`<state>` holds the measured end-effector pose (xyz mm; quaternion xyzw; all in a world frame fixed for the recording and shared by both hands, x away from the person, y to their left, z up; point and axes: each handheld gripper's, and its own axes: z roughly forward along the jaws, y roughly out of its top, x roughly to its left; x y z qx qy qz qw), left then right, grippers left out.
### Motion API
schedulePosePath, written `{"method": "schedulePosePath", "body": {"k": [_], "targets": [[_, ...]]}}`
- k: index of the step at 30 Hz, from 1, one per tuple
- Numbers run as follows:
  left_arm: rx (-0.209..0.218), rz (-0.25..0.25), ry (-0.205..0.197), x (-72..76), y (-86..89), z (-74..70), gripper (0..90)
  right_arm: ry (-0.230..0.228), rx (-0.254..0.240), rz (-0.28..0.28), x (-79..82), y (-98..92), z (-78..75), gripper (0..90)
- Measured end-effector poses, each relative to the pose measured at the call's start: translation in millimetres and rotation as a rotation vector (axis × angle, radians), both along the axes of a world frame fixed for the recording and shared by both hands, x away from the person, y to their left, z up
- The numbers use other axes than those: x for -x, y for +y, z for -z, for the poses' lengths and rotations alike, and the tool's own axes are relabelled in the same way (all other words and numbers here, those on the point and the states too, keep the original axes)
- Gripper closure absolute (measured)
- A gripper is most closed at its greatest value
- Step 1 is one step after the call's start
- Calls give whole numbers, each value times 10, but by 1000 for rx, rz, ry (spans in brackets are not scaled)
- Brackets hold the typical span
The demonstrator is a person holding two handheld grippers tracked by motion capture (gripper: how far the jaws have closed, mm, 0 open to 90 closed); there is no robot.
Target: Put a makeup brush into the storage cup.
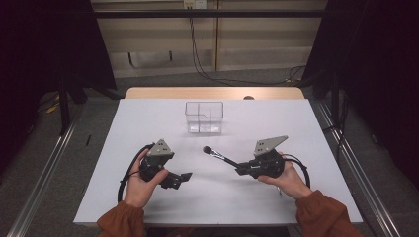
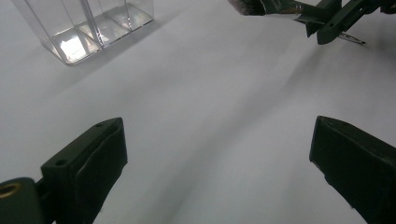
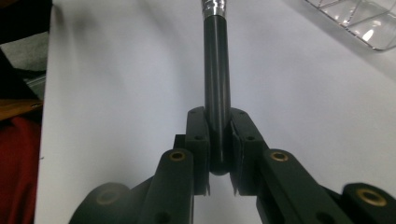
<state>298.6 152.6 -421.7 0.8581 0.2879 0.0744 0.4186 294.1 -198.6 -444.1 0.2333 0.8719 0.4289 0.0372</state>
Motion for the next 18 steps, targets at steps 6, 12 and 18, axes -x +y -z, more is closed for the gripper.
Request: {"method": "schedulePosePath", "body": {"k": [6, 12, 18], "targets": [[10, -17, -3, -6, 44, 3, 41, -36, -44, 36, 12, -13, 69, 808], [8, -22, -6, -10, 48, 20, 41, -92, -94, 61, 32, -20, 60, 808], [17, -32, -8, -14, 76, 26, 41, -121, -150, 76, 72, -18, 34, 808]]}}
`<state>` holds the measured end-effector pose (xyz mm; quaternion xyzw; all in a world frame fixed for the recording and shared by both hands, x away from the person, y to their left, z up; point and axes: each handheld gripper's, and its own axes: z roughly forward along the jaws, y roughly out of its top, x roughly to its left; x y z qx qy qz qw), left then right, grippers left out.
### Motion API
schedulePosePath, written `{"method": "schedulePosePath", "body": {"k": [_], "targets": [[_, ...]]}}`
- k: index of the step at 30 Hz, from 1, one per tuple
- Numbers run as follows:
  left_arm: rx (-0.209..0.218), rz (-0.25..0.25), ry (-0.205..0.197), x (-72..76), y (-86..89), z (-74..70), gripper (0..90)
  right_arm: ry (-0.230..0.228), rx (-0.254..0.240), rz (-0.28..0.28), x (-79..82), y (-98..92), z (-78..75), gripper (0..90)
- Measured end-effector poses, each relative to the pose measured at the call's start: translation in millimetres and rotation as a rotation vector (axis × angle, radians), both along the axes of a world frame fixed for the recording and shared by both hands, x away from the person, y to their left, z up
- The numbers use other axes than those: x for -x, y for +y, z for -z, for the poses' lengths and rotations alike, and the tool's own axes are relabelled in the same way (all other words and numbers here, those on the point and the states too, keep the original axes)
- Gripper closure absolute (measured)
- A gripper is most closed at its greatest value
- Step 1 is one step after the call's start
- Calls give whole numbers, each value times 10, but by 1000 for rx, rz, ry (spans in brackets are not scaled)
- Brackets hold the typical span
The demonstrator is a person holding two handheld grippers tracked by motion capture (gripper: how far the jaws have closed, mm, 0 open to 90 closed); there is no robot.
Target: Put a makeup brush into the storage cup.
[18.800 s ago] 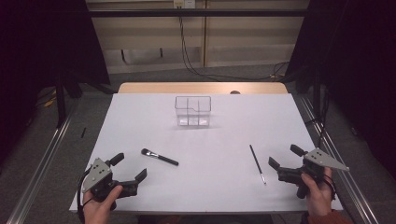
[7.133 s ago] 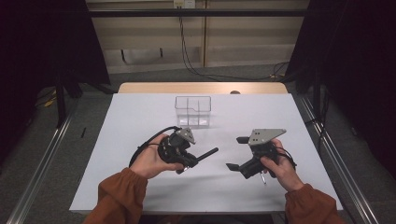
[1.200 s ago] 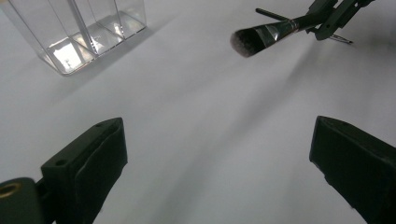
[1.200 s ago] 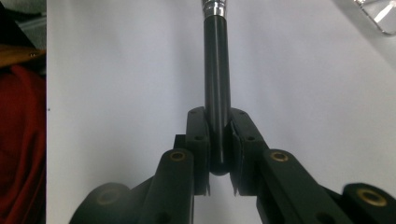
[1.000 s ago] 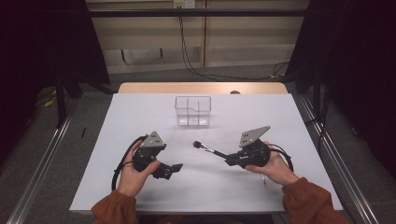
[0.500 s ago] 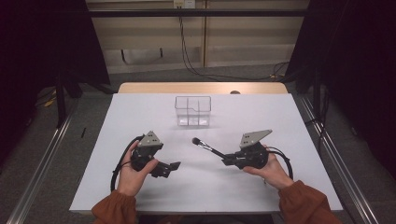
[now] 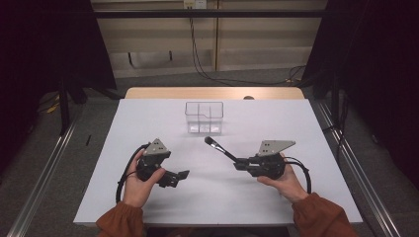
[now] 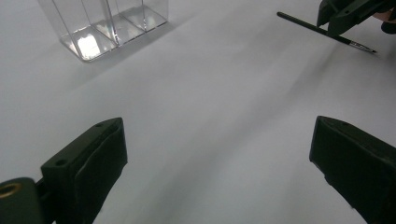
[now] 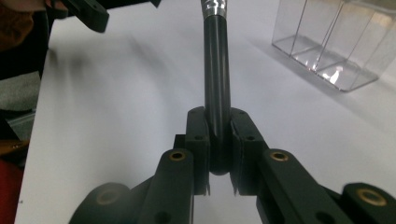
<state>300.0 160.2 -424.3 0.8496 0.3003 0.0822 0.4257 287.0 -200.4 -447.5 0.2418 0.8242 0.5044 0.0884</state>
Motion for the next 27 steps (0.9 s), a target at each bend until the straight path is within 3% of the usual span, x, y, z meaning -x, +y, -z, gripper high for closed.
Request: {"method": "schedulePosePath", "body": {"k": [11, 17, 20, 24, 27], "targets": [[61, -50, -27, 45, 22, 45, 34, -54, -70, 19, 54, -5, -52, 808], [136, -49, -84, 92, -80, 26, 29, -85, -88, 39, 72, -21, -66, 808], [141, -61, -130, 111, -141, 30, 28, -85, -92, 35, 71, -17, -55, 808], [216, -39, -121, 111, -206, 53, 28, -79, -91, 22, 62, -15, -45, 807], [240, -34, -123, 129, -256, 64, 28, -81, -93, 11, 69, -5, -45, 808]]}}
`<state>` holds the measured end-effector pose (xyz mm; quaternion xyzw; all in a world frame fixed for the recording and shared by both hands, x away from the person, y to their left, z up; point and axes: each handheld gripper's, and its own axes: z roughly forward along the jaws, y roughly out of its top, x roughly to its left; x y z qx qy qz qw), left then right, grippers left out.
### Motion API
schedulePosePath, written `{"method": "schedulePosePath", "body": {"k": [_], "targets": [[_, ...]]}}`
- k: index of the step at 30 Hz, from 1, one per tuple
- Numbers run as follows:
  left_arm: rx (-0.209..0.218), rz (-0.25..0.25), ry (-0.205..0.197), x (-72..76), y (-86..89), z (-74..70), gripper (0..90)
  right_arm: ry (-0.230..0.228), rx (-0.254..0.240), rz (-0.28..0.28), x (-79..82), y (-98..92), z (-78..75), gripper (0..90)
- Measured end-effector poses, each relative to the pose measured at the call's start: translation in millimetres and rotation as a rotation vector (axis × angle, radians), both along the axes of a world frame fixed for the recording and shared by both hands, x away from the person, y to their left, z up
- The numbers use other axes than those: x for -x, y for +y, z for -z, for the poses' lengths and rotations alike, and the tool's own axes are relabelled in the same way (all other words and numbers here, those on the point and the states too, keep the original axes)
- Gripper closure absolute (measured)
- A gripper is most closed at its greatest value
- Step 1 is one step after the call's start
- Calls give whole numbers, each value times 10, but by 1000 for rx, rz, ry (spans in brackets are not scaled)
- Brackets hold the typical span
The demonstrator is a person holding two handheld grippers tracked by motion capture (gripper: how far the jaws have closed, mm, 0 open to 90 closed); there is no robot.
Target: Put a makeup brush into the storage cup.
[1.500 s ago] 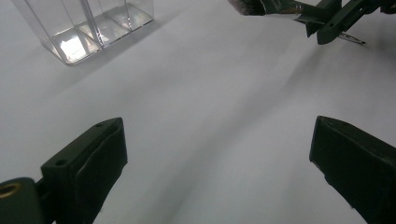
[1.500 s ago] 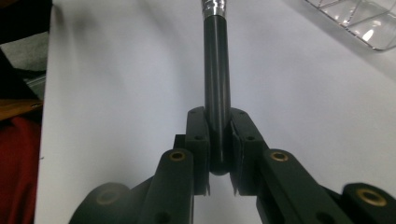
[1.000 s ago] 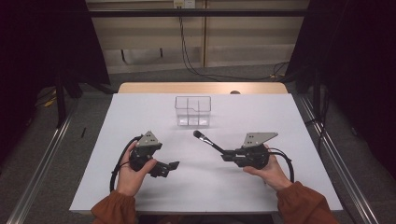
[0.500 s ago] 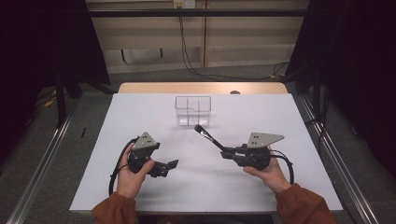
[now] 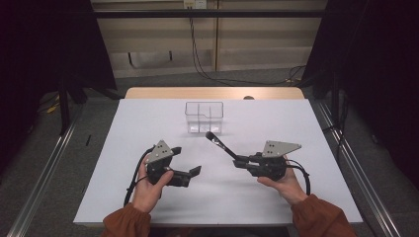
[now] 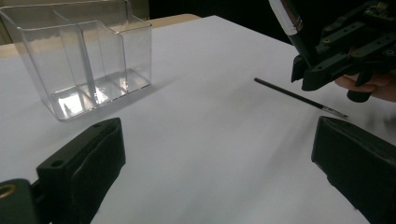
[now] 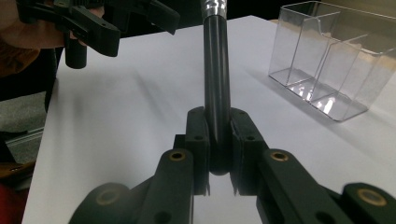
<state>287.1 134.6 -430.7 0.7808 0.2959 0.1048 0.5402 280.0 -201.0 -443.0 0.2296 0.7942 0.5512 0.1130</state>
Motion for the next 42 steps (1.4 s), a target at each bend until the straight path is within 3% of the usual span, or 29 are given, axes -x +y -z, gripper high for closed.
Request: {"method": "schedulePosePath", "body": {"k": [8, 19, 25, 29, 36, 42], "targets": [[17, 22, -18, 32, -152, -58, 33, -8, -4, -3, 9, 6, -11, 807], [47, 35, -31, -22, -371, -123, 39, -11, -7, 0, -1, 8, -9, 807], [65, 75, -21, -75, -472, -152, 65, -9, -10, -2, 2, 19, -3, 808], [58, 76, -30, -87, -535, -140, 62, -8, -10, -3, 2, 21, 1, 807], [58, 109, -53, -104, -628, -143, 157, -6, -7, -12, 6, 33, 7, 807], [63, 87, -54, -121, -665, -125, 220, 1, -9, -16, 6, 38, 20, 807]]}}
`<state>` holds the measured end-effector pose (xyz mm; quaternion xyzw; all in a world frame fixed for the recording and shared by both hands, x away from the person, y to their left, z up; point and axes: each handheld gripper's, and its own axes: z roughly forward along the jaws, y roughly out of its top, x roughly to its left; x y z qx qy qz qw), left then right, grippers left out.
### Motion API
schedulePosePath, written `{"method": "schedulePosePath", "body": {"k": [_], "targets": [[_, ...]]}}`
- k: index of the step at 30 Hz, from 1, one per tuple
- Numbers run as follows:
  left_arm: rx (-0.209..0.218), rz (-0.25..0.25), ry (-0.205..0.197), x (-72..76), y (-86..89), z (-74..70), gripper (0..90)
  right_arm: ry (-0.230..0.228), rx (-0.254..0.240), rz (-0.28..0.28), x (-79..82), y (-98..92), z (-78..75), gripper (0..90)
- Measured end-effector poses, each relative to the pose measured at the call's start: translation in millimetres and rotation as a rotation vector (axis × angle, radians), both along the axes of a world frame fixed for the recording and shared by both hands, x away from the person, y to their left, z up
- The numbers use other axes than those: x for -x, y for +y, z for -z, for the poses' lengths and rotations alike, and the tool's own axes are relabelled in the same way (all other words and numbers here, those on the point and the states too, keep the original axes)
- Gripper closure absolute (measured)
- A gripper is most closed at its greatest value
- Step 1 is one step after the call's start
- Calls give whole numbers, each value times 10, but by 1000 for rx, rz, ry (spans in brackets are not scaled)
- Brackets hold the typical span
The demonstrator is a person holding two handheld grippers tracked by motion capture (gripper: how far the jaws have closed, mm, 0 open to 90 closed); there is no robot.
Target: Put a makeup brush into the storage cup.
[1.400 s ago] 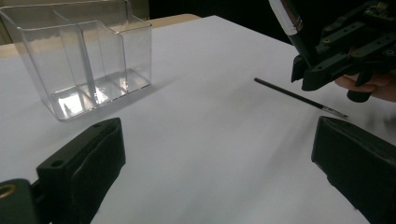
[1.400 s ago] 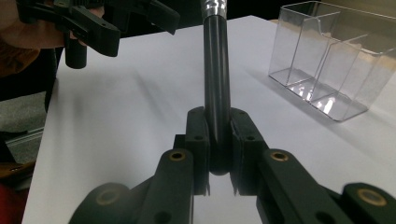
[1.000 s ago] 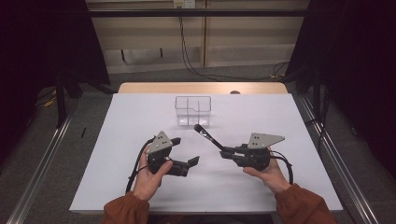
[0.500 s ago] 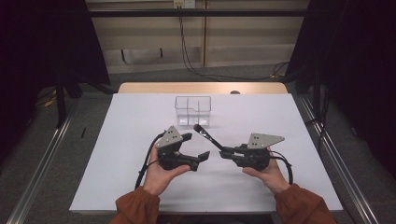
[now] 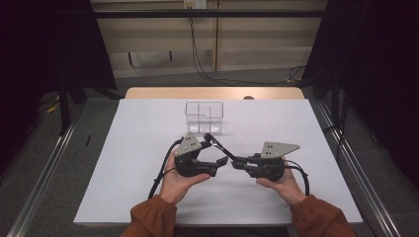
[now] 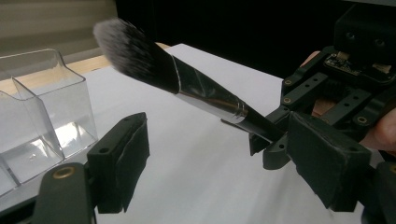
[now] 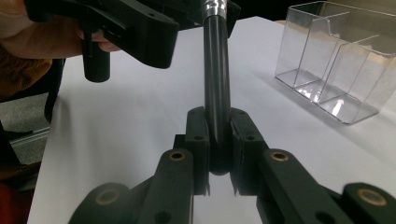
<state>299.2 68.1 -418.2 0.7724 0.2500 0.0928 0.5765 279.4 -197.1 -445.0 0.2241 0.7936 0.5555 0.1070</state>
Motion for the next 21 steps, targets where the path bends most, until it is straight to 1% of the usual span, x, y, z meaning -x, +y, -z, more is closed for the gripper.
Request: {"method": "schedulePosePath", "body": {"k": [3, 5, 9, 11, 12, 14, 17, 19, 20, 21], "targets": [[19, -10, 1, -11, -9, -3, 271, 1, 1, 1, -4, -1, 4, 807], [22, -16, 9, -17, -19, -4, 291, 3, 1, 5, -5, -3, 6, 807], [31, -31, 13, -28, -54, 4, 301, 1, -2, 8, -2, -3, 7, 807], [52, -32, 36, -43, -60, 4, 327, 2, 0, 6, -3, -3, 11, 807], [51, -28, 31, -52, -62, 4, 350, 4, 1, 6, -5, -4, 14, 807], [57, -32, 43, -60, -68, 6, 373, 6, -2, 7, -8, -4, 19, 807], [84, -31, 62, -64, -73, 9, 449, 8, 1, 11, -12, -10, 23, 807], [103, -33, 87, -53, -78, 10, 471, 9, 2, 9, -13, -12, 29, 807], [107, -38, 89, -44, -83, 14, 489, 9, 3, 8, -13, -10, 30, 806], [113, -31, 87, -37, -83, 20, 526, 11, 2, 6, -11, -7, 32, 807]]}}
